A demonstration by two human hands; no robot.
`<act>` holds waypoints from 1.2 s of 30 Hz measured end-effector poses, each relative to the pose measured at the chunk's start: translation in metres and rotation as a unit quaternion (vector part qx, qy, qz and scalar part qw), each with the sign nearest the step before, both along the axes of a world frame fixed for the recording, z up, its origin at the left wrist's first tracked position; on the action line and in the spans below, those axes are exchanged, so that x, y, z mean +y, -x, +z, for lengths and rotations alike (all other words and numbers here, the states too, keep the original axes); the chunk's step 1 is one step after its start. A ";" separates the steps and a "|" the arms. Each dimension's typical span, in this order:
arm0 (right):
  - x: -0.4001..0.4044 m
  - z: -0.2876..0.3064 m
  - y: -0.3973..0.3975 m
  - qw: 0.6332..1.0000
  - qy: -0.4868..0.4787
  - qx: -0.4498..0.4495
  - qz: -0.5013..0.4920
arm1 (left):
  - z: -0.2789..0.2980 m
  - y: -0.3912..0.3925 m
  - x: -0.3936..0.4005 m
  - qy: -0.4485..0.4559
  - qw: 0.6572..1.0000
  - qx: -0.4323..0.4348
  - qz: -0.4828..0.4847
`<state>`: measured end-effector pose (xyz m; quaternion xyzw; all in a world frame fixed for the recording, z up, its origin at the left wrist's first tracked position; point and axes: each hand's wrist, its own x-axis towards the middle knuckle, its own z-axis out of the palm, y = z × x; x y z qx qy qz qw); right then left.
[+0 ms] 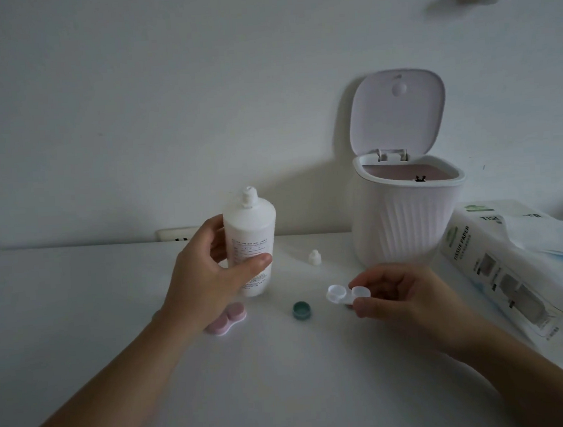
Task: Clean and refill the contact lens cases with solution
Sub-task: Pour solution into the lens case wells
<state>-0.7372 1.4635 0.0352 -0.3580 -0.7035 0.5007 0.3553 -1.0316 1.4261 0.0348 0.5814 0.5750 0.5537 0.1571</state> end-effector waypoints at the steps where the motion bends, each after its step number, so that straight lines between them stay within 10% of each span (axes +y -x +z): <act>1: 0.000 0.000 0.000 1.000 -0.001 0.002 -0.002 | 0.001 -0.001 -0.001 -0.014 1.000 0.010 -0.002; 36: -0.007 0.010 0.014 0.997 -0.065 -0.036 -0.008 | 0.001 0.001 0.004 -0.108 0.929 0.353 0.006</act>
